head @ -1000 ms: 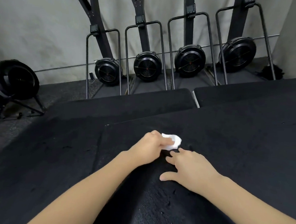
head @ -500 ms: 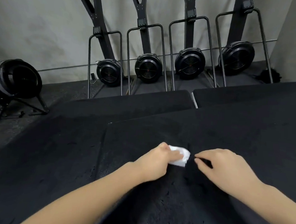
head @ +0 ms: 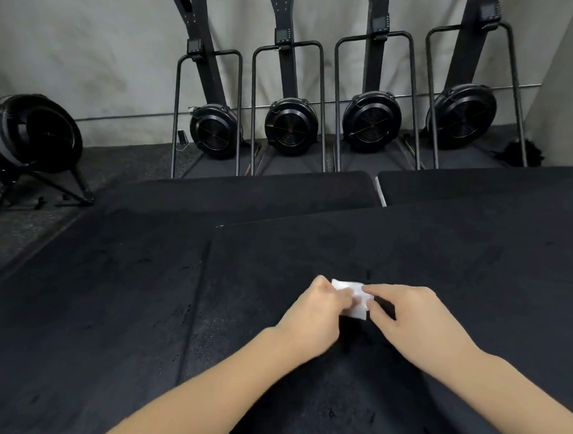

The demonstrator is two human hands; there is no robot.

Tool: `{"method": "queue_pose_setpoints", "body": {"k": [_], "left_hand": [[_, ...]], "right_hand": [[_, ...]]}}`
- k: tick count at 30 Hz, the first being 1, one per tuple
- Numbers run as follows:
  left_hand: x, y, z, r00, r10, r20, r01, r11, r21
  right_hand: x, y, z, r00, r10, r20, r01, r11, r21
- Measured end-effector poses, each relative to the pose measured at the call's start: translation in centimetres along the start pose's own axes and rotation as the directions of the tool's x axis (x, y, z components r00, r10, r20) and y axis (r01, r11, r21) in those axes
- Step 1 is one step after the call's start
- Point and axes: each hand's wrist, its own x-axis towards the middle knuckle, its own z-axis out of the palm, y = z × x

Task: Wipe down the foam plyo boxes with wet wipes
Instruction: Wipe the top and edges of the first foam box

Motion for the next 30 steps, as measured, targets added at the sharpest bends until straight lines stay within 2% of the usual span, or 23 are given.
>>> {"method": "queue_pose_setpoints", "body": {"k": [1, 2, 4, 6, 7, 9, 10, 12, 14, 16, 18, 21, 23, 25, 27, 28, 30], "left_hand": [[-1.3, -0.4, 0.5, 1.000, -0.027, -0.005, 0.028, 0.992, 0.126], [-2.9, -0.8, 0.7, 1.000, -0.010, -0.027, 0.013, 0.990, 0.142], [-5.6, -1.3, 0.4, 0.992, 0.123, -0.031, -0.123, 0.992, 0.005], [-7.5, -1.4, -0.7, 0.987, 0.148, -0.069, -0.157, 0.976, -0.150], [-8.3, -1.6, -1.3, 0.986, 0.096, -0.134, -0.122, 0.971, -0.205], [-10.1, -2.2, -2.3, 0.959, -0.100, -0.266, 0.032, 0.968, -0.247], [-11.0, -2.7, -2.7, 0.945, -0.169, -0.279, 0.106, 0.968, -0.227], [-12.4, -3.8, -3.6, 0.948, -0.236, -0.212, 0.217, 0.970, -0.110], [-13.6, -4.7, -4.7, 0.942, -0.327, -0.075, 0.328, 0.945, 0.005], [-14.5, -5.1, -6.3, 0.905, -0.421, 0.057, 0.421, 0.907, 0.022], [-15.2, -5.4, -7.6, 0.878, -0.462, 0.122, 0.464, 0.886, 0.011], [-16.2, -5.8, -8.5, 0.861, -0.477, 0.176, 0.486, 0.874, -0.014], [-16.7, -5.7, -8.0, 0.839, -0.466, 0.282, 0.475, 0.879, 0.041], [-17.0, -5.6, -7.2, 0.825, -0.450, 0.342, 0.442, 0.891, 0.108], [-17.2, -5.3, -6.6, 0.828, -0.447, 0.337, 0.421, 0.894, 0.152], [-17.3, -5.2, -6.5, 0.832, -0.447, 0.329, 0.416, 0.894, 0.165], [-17.3, -5.0, -6.4, 0.836, -0.450, 0.314, 0.414, 0.893, 0.177]], "right_hand": [[-0.1, -0.4, 0.3, 1.000, -0.024, 0.005, 0.024, 0.999, 0.035], [-0.4, -0.8, 0.8, 0.998, -0.060, 0.019, 0.059, 0.996, 0.073], [-0.8, -1.9, 2.0, 0.984, -0.166, 0.065, 0.154, 0.975, 0.159], [-1.1, -2.9, 3.2, 0.961, -0.259, 0.103, 0.234, 0.950, 0.206], [-1.0, -3.2, 3.8, 0.957, -0.260, 0.127, 0.235, 0.954, 0.186], [-0.7, -3.5, 4.5, 0.953, -0.259, 0.155, 0.254, 0.966, 0.052], [-0.5, -3.5, 4.9, 0.947, -0.276, 0.166, 0.282, 0.959, -0.011], [-0.1, -3.2, 5.3, 0.941, -0.276, 0.195, 0.294, 0.953, -0.068], [0.5, -2.9, 5.1, 0.953, -0.208, 0.221, 0.236, 0.966, -0.105], [0.4, -3.1, 4.2, 0.972, -0.081, 0.220, 0.076, 0.997, 0.030], [-1.1, -4.0, 3.4, 0.966, -0.112, 0.234, 0.065, 0.978, 0.200], [-4.5, -5.8, 4.0, 0.901, -0.261, 0.345, 0.188, 0.955, 0.230], [-4.5, -6.2, 5.0, 0.886, -0.332, 0.324, 0.274, 0.938, 0.211], [-2.5, -5.5, 5.4, 0.923, -0.296, 0.246, 0.275, 0.954, 0.117], [-1.0, -4.6, 5.1, 0.968, -0.177, 0.175, 0.185, 0.982, -0.026], [-0.8, -4.0, 4.8, 0.980, -0.129, 0.151, 0.136, 0.990, -0.037], [-2.0, -3.5, 4.1, 0.985, -0.123, 0.125, 0.130, 0.990, -0.049]]}}
